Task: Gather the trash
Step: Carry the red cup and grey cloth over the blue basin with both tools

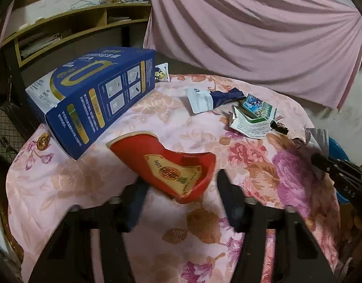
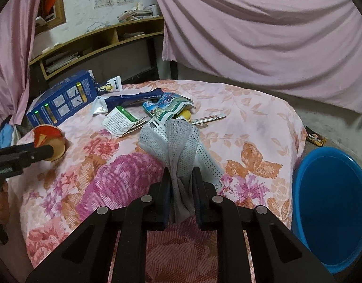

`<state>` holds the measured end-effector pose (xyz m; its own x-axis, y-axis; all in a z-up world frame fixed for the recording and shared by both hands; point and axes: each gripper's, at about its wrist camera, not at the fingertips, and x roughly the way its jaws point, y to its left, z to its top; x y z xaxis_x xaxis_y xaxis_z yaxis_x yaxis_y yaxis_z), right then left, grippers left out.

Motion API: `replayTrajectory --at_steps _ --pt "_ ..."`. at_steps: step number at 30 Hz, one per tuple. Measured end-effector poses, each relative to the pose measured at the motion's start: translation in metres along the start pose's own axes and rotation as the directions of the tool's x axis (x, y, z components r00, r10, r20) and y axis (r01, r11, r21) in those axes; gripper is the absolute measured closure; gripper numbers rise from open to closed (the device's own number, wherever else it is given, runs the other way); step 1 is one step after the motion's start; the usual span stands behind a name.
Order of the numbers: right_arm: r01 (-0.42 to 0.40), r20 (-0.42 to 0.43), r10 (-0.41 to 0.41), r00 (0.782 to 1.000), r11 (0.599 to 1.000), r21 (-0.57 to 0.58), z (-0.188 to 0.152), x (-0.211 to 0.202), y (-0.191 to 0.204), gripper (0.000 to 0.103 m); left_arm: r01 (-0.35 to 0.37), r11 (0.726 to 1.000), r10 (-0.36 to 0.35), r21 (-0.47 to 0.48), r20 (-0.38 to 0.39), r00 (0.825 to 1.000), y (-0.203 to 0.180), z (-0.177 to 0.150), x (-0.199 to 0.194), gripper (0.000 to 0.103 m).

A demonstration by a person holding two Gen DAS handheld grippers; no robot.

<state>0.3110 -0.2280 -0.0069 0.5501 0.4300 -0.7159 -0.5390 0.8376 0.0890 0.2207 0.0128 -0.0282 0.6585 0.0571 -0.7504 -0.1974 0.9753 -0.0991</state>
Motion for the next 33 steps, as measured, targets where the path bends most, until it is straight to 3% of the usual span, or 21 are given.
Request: replayTrajectory --at_steps 3,4,9,13,18,21,23,26,33 --pt "-0.006 -0.004 0.006 1.0 1.0 0.006 0.0 0.001 -0.001 0.089 -0.026 0.999 0.026 0.021 -0.008 1.0 0.0 -0.002 0.006 0.087" --pt "-0.007 -0.006 0.007 1.0 1.0 0.006 0.0 0.001 -0.001 0.089 -0.031 0.999 0.032 0.026 -0.012 0.999 0.001 -0.004 0.008 0.089" --pt "-0.004 -0.009 0.004 1.0 1.0 -0.004 0.0 0.002 0.0 0.089 -0.026 0.999 0.026 0.035 0.021 0.999 0.003 -0.01 0.006 0.091" --pt "0.004 0.005 -0.004 1.0 1.0 -0.014 -0.001 -0.001 0.002 0.089 0.024 0.999 -0.028 0.046 0.106 0.994 -0.003 -0.009 -0.01 0.091" --pt "0.023 0.096 -0.02 0.995 0.999 -0.03 -0.001 -0.017 0.006 0.089 0.05 0.989 -0.083 0.136 0.254 0.964 -0.031 0.001 -0.038 0.091" --pt "0.025 0.218 -0.023 0.976 1.0 -0.009 -0.002 -0.04 0.002 0.089 0.071 0.977 -0.135 0.2 0.325 0.936 -0.052 0.01 -0.054 0.09" --pt "-0.003 0.302 -0.005 0.953 1.0 0.025 -0.003 -0.056 -0.003 0.089 0.093 0.966 -0.177 0.24 0.357 0.917 -0.067 0.016 -0.063 0.09" --pt "-0.048 0.432 0.011 0.902 0.996 0.075 -0.004 -0.08 -0.012 0.089 0.114 0.943 -0.24 0.313 0.405 0.882 -0.093 0.029 -0.077 0.09" --pt "0.014 0.659 -0.12 0.742 0.987 0.163 -0.014 -0.133 -0.033 0.089 0.138 0.882 -0.371 0.45 0.484 0.793 -0.143 0.052 -0.104 0.09"
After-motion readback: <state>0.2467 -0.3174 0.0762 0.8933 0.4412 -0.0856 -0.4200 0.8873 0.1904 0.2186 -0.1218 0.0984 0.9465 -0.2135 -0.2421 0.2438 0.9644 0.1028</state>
